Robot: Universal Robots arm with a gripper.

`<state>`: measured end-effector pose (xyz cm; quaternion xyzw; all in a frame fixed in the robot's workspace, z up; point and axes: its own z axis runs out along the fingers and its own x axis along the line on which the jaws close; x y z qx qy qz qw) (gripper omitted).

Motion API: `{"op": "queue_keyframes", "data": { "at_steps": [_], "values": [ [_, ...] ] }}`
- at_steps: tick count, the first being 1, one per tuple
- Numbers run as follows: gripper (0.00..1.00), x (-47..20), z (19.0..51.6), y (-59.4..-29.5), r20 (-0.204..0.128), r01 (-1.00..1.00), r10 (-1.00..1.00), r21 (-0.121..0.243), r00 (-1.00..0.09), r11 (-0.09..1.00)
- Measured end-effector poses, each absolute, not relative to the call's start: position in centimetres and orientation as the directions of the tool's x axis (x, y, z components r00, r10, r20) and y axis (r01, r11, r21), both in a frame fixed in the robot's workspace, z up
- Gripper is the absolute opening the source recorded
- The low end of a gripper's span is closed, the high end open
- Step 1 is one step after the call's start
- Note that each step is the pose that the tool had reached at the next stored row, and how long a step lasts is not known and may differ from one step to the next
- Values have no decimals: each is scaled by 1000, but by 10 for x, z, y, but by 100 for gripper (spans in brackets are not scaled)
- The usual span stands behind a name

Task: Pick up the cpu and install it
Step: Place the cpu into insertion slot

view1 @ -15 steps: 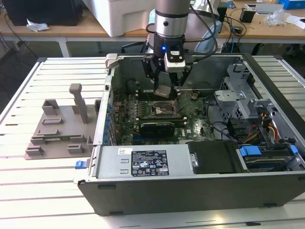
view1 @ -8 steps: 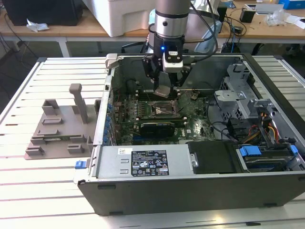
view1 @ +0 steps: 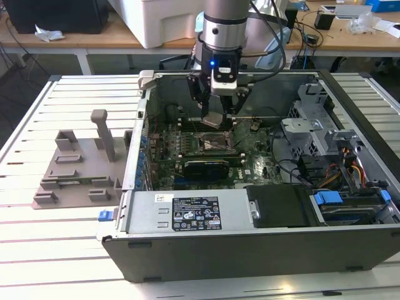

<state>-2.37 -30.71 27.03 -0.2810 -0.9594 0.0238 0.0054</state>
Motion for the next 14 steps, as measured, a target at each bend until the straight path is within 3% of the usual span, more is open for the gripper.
{"op": "queue_keyframes", "data": {
  "at_steps": [14],
  "values": [
    [55,-24,269,-307,-3,602,603,-49,-798,797]
  ]
}}
